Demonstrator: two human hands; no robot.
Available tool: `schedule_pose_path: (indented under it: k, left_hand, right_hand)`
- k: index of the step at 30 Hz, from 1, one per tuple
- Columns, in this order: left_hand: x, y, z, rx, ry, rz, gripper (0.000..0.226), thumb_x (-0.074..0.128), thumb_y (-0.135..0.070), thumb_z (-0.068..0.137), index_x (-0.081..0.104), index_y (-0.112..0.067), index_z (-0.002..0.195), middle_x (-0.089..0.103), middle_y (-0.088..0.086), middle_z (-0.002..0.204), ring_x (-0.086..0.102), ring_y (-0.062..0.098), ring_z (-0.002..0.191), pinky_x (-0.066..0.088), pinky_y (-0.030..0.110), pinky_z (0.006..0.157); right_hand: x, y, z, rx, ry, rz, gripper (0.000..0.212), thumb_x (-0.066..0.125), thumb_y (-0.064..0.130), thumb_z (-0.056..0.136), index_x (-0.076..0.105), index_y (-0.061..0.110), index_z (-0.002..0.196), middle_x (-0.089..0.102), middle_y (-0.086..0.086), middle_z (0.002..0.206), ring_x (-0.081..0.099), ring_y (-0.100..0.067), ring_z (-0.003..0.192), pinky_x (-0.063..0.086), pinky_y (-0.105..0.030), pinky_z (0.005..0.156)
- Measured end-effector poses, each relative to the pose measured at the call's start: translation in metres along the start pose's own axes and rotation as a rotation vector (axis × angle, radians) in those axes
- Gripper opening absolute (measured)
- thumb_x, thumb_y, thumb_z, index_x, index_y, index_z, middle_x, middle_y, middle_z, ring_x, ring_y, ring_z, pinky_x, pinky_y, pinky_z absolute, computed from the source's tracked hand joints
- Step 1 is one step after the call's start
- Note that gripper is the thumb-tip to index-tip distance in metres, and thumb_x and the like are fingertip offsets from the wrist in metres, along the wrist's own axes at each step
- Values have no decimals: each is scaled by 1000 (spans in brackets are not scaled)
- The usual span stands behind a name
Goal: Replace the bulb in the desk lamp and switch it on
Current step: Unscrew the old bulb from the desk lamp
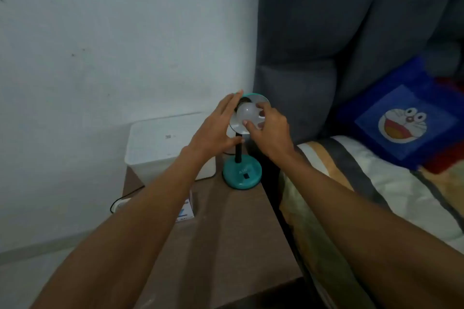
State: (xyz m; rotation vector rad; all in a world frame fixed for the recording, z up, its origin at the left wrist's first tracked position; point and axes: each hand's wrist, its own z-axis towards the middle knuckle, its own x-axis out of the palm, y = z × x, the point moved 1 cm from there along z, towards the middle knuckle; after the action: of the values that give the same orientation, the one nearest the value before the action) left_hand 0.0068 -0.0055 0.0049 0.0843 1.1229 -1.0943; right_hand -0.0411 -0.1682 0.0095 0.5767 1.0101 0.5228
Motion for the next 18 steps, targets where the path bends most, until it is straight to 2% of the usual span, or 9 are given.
schedule_pose_path:
  k: [2, 6, 10, 13, 16, 18]
  left_hand:
    - [1, 6, 3, 24, -6, 2, 108, 88, -27, 79, 22, -9, 162, 32, 9, 166, 34, 24, 152, 37, 38, 123]
    - [7, 17, 6, 20, -41, 50, 101, 86, -18, 81, 25, -14, 162, 40, 11, 160, 45, 28, 145, 49, 47, 112]
    - [9, 23, 6, 35, -36, 54, 102, 85, -20, 83, 23, -19, 163, 40, 10, 160, 47, 27, 143, 52, 46, 109]
    - [11, 25, 7, 31, -53, 41, 99, 84, -20, 83, 25, -21, 163, 42, 10, 158, 49, 27, 141, 52, 46, 108]
    - [13, 25, 7, 44, -53, 28, 96, 84, -21, 84, 28, -22, 162, 43, 11, 157, 51, 28, 139, 53, 46, 107]
    - [14, 25, 7, 39, -59, 15, 92, 82, -22, 86, 29, -19, 161, 43, 11, 157, 51, 28, 139, 53, 46, 107]
  right_hand:
    - [3, 2, 5, 39, -41, 67, 57, 74, 39, 87, 55, 13, 133, 64, -12, 124, 64, -26, 108, 54, -37, 91]
    - [11, 5, 11, 87, -59, 138, 56, 76, 39, 84, 57, 13, 131, 64, -8, 126, 62, -22, 112, 50, -29, 92]
    - [17, 6, 16, 90, -84, 139, 55, 79, 36, 82, 59, 13, 129, 64, -8, 125, 62, -23, 112, 53, -39, 96]
    - [20, 5, 14, 43, -52, 38, 54, 78, 25, 83, 57, 18, 133, 57, -10, 132, 59, -28, 115, 52, -40, 97]
    - [22, 5, 8, -115, -35, -119, 59, 74, 10, 83, 56, 20, 139, 47, -12, 141, 50, -33, 121, 50, -43, 100]
    - [24, 3, 5, -105, -62, -73, 65, 76, 11, 82, 51, 20, 142, 43, -12, 144, 48, -32, 125, 49, -40, 103]
